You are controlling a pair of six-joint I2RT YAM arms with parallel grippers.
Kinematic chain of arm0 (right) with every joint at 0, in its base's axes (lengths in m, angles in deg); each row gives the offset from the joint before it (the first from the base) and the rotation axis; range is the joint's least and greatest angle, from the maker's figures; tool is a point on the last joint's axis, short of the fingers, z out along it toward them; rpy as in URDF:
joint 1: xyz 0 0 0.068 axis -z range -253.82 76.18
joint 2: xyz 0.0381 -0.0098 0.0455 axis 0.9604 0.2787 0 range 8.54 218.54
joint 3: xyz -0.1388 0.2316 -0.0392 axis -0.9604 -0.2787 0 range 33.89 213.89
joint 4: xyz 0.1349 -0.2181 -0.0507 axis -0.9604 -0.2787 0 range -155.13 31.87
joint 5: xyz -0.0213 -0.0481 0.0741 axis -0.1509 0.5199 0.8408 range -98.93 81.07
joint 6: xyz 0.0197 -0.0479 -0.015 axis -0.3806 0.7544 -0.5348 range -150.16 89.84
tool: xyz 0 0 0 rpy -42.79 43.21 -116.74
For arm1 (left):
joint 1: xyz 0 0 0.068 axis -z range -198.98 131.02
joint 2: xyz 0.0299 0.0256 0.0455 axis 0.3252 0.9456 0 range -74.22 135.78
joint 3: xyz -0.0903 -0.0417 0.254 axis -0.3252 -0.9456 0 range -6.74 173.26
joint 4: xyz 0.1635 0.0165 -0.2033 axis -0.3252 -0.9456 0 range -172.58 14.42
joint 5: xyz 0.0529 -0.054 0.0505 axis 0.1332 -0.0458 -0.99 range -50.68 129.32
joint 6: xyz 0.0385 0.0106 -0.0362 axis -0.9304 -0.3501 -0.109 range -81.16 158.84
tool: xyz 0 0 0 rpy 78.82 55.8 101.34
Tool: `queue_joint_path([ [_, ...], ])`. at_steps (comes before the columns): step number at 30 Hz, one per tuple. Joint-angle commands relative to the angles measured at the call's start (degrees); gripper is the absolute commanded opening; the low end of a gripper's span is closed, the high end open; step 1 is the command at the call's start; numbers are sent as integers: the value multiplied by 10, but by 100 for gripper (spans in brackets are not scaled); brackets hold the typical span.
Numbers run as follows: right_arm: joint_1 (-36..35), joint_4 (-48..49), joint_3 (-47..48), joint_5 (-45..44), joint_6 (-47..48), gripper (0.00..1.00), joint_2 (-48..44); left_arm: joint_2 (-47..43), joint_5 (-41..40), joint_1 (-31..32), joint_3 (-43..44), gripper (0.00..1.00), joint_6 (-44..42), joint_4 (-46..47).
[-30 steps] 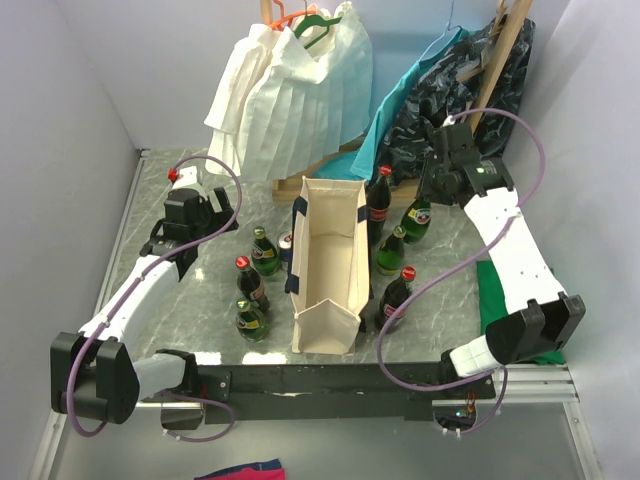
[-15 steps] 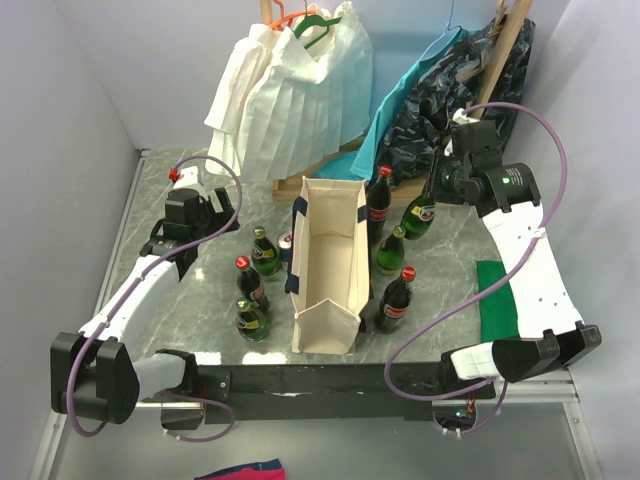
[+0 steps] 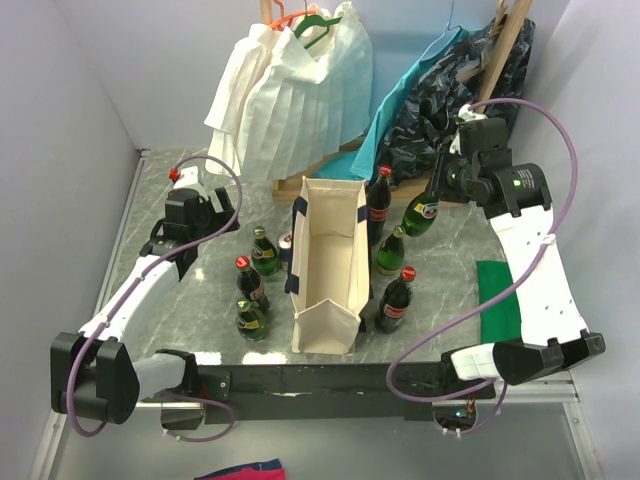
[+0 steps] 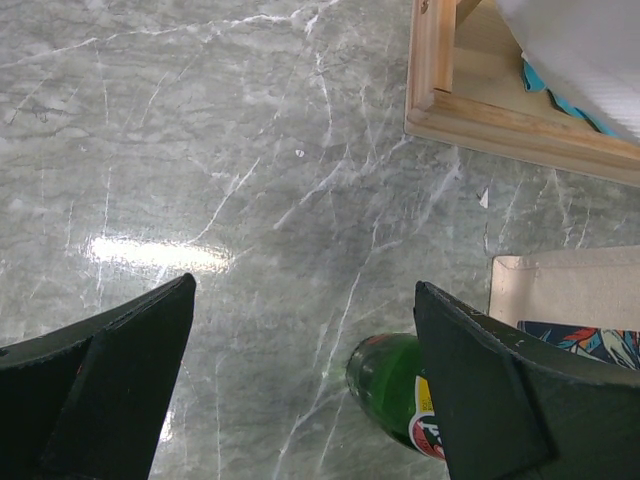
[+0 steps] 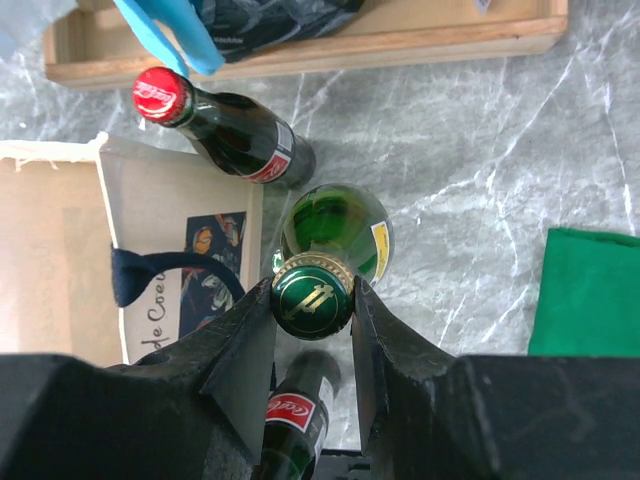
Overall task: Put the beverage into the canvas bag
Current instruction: Place the drink in the canvas bag.
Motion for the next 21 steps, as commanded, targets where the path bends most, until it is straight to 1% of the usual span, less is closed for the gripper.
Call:
queue_joint_path([
  [1,-5,51,56,-6,4,0,-47,-12,12,2,-4,96,3,14],
  [8,-9,38,97,-1,3,0,-43,-16,33,2,-4,96,-4,19],
  [15,-24,25,141,-1,-3,0,-34,-36,106,3,1,96,-13,24],
  [19,-31,18,172,-4,-4,0,-28,-52,149,4,24,100,-19,12],
  [21,-34,18,177,-3,-4,0,-25,-62,171,6,35,96,-25,8],
])
